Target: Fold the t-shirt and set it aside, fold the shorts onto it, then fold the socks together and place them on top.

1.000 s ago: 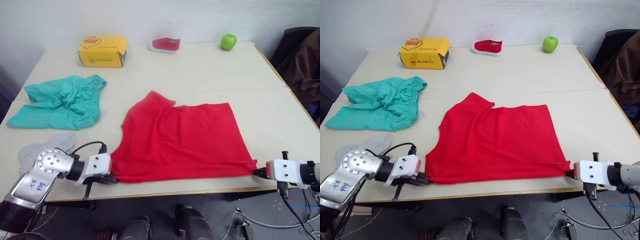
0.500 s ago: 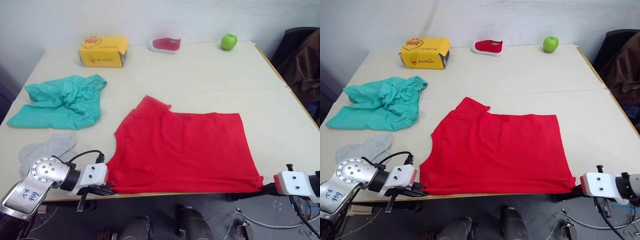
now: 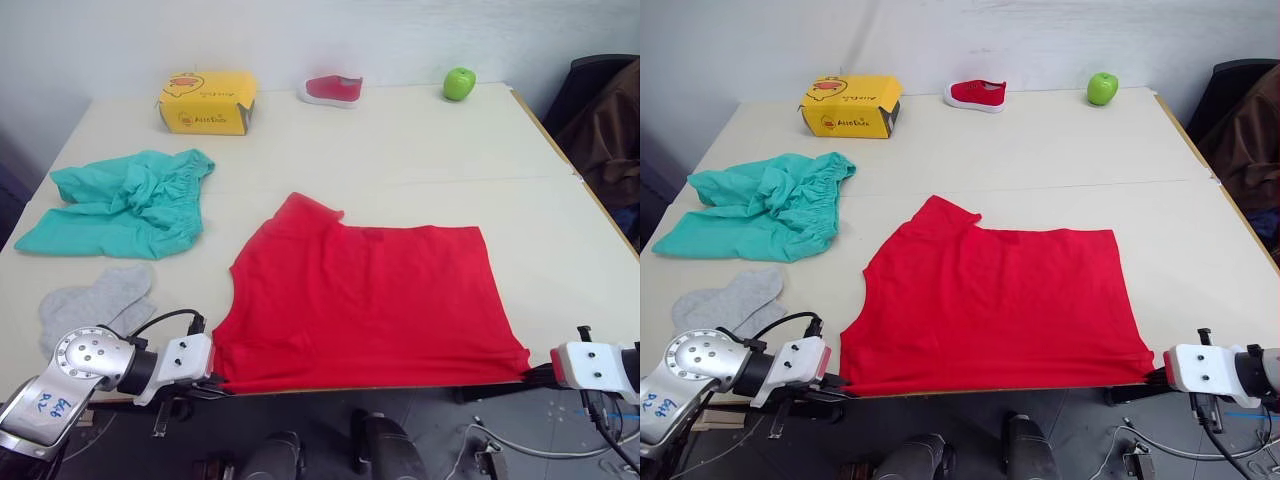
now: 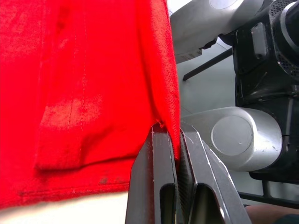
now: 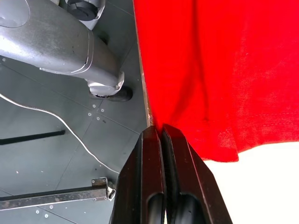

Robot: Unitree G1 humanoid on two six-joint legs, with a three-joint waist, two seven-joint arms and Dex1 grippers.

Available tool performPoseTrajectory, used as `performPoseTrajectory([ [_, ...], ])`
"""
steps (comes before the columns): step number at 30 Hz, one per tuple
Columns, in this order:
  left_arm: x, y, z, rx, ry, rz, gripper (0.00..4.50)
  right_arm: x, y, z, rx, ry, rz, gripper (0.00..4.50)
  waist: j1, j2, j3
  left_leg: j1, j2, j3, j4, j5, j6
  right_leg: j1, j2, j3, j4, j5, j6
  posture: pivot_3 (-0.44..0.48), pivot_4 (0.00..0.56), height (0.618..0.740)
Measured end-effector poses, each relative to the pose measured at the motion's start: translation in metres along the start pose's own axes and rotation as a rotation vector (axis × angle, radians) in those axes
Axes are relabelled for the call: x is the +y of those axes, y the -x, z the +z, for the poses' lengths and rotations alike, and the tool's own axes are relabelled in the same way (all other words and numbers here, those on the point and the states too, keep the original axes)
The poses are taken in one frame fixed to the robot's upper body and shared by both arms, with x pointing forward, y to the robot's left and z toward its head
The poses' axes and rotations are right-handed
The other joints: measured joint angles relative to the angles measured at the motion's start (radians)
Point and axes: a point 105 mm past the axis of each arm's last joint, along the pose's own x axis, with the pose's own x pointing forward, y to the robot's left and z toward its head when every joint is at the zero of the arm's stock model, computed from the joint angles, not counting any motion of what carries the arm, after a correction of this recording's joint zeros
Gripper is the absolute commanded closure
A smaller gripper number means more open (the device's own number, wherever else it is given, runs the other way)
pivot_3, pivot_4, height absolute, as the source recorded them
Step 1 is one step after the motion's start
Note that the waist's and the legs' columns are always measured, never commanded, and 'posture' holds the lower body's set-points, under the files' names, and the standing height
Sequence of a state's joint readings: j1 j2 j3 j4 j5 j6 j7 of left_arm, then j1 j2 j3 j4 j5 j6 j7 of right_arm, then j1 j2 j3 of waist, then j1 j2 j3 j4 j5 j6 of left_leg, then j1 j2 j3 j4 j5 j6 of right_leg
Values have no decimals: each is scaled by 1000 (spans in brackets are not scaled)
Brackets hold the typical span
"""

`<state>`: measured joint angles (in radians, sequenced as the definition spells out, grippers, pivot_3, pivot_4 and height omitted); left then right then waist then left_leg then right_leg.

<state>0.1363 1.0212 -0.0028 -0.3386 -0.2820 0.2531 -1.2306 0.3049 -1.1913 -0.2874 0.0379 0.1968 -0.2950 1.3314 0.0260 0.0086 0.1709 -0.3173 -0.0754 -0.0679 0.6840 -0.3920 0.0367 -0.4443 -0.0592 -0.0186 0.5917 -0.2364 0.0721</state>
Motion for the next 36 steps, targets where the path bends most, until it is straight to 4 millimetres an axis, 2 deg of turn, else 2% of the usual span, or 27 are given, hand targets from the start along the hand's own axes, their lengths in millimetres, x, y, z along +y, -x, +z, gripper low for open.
performPoseTrajectory([
  [3, -2, 0, 0, -8, 44, -10, 3560, -1, 0, 0, 1, -14, -2, 3605, 0, 0, 0, 0, 0, 0, 0, 0, 0, 0, 0, 0, 0, 0, 0, 0, 150, 740],
  [8, -5, 1, 1, -24, 96, -39, 2247, -3, 2, 2, -16, -72, 8, 2064, 0, 0, 0, 1, 0, 0, 0, 0, 0, 0, 0, 0, 2, 0, -1, 0, 150, 740],
  [11, 1, 15, 3, -23, 130, -11, 1374, -11, 13, 13, -57, -125, 13, 1036, 0, 0, 0, 1, 0, 0, 0, 0, 1, 0, 0, 0, 2, 1, -2, 0, 150, 740],
  [14, 3, 32, 15, -62, 188, -34, 558, -28, 30, 28, -110, -201, -3, 112, -1, 0, 1, 1, 0, 0, 0, 1, 1, 0, 0, 0, 2, 2, -3, 0, 150, 740],
  [16, 5, 48, 32, -105, 216, -76, 41, -41, 43, 47, -182, -284, 2, 0, -2, 0, 1, 0, 1, 0, 0, 1, 1, 0, 0, -1, 2, 2, -3, 0, 150, 740],
  [20, 21, 68, 66, -204, 201, -69, 41, -61, 56, 74, -301, -348, -20, 0, -2, 0, 2, 0, 1, -1, 0, 1, -1, -1, 0, -2, 1, 2, -3, 0, 150, 740],
  [22, 41, 79, 82, -272, 195, -11, 41, -75, 58, 86, -350, -376, -50, 0, -1, 1, 2, -1, 1, -1, 0, 1, -2, -1, 0, -2, 0, 2, -3, 0, 150, 740],
  [24, 63, 81, 91, -338, 206, 47, 41, -89, 55, 90, -396, -412, -90, 0, 0, 0, 2, -1, 0, -1, 0, 1, -2, -1, 0, -3, 0, 2, -2, 0, 150, 740],
  [29, 136, 72, 91, -390, 287, 256, 41, -125, 24, 82, -381, -516, -171, 0, -2, -1, 2, -9, -1, 0, 6, 3, -4, -9, 0, -3, 5, 3, -1, 0, 150, 740],
  [31, 165, 69, 91, -385, 300, 337, 41, -146, 16, 83, -380, -567, -216, 0, -5, -1, 2, -26, -3, 1, 15, 3, -4, -27, 0, -2, 15, 3, -1, 0, 150, 740],
  [34, 195, 61, 89, -368, 324, 414, 41, -173, 8, 84, -384, -639, -264, 0, -9, -2, 2, -39, -4, 3, 24, 3, -5, -41, -1, -3, 23, 3, -1, 0, 150, 740],
  [36, 212, 54, 90, -359, 348, 460, 41, -190, 1, 86, -378, -679, -302, 0, -9, -2, 2, -40, -5, 3, 26, 4, -6, -41, -1, -2, 26, 3, -1, 0, 150, 740],
])
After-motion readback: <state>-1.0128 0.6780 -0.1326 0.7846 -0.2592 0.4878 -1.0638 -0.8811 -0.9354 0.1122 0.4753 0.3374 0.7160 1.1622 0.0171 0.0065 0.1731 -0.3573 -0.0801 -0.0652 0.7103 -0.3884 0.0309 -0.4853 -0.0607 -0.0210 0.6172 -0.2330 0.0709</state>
